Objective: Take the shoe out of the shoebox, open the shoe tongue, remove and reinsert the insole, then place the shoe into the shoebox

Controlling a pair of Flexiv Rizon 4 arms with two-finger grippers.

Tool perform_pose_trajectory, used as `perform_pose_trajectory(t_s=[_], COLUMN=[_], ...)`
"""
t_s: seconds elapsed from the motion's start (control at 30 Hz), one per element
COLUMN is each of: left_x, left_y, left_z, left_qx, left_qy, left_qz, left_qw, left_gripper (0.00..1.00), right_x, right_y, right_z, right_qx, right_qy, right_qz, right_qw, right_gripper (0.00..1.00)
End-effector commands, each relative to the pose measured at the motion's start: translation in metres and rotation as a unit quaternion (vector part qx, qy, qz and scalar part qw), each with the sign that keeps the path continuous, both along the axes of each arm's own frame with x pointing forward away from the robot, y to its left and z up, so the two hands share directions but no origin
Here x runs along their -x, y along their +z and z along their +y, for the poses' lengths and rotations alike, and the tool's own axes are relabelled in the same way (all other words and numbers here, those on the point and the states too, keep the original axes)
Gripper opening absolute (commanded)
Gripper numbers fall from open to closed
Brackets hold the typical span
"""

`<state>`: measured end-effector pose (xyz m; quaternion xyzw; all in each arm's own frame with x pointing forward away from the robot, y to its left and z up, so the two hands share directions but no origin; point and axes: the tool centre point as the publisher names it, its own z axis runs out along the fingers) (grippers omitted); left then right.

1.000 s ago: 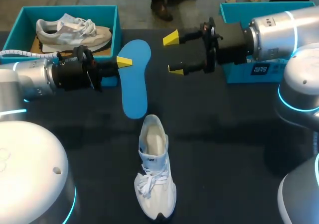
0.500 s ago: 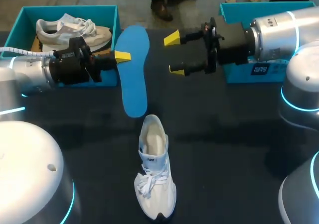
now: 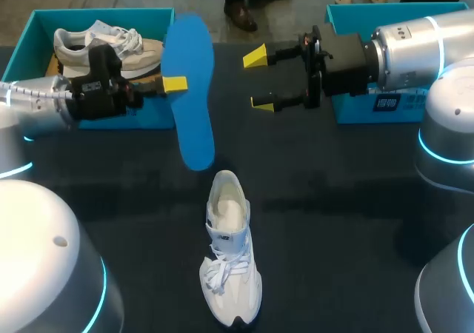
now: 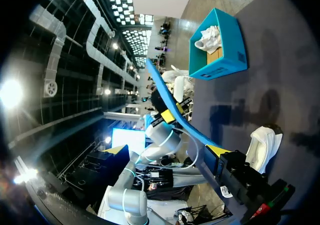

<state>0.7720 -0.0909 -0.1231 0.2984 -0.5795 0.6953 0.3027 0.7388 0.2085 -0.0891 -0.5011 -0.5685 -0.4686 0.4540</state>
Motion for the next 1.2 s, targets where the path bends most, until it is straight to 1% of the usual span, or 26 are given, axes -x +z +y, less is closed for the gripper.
perform_pose_trajectory(t_s=[0.03, 0.1, 0.2, 0.3, 0.33, 0.9, 0.97, 1.07, 1.13, 1.2], left_x=[-0.003, -0.003, -0.002, -0.003, -0.005, -0.005, -0.005, -0.007, -0.008, -0.009], left_y=[0.011, 0.016, 0.019, 0.021, 0.020, 0.020, 0.022, 0.022, 0.022, 0.022], left_z=[0.002, 0.001, -0.002, -0.002, -0.001, -0.001, 0.001, 0.002, 0.003, 0.003], left_qx=[-0.004, -0.004, -0.012, -0.022, -0.028, -0.028, -0.040, -0.038, -0.037, -0.036], left_qy=[0.019, 0.043, 0.083, 0.121, 0.134, 0.134, 0.139, 0.132, 0.130, 0.126], left_qz=[-0.267, -0.313, -0.386, -0.440, -0.448, -0.448, -0.481, -0.494, -0.513, -0.523], left_qw=[0.964, 0.949, 0.919, 0.890, 0.883, 0.883, 0.865, 0.858, 0.848, 0.842], left_gripper=[0.00, 0.00, 0.00, 0.00, 0.00, 0.00, 0.00, 0.00, 0.00, 0.00], right_x=[0.000, 0.000, 0.000, 0.000, 0.000, 0.000, 0.000, 0.000, 0.000, 0.000], right_y=[-0.001, -0.001, -0.001, -0.001, -0.001, -0.001, -0.001, -0.001, -0.001, -0.001], right_z=[0.002, 0.002, 0.002, 0.002, 0.002, 0.002, 0.002, 0.002, 0.002, 0.002], right_qx=[0.001, 0.001, 0.001, 0.001, 0.001, 0.001, 0.001, 0.001, 0.001, 0.001], right_qy=[-0.001, -0.001, -0.001, -0.001, -0.001, -0.001, -0.001, -0.001, -0.001, -0.001], right_qz=[0.000, 0.000, 0.000, 0.000, 0.000, 0.000, 0.000, 0.000, 0.000, 0.000], right_qw=[1.000, 1.000, 1.000, 1.000, 1.000, 1.000, 1.000, 1.000, 1.000, 1.000], right_gripper=[1.00, 1.00, 1.00, 1.00, 1.00, 1.00, 1.00, 1.00, 1.00, 1.00])
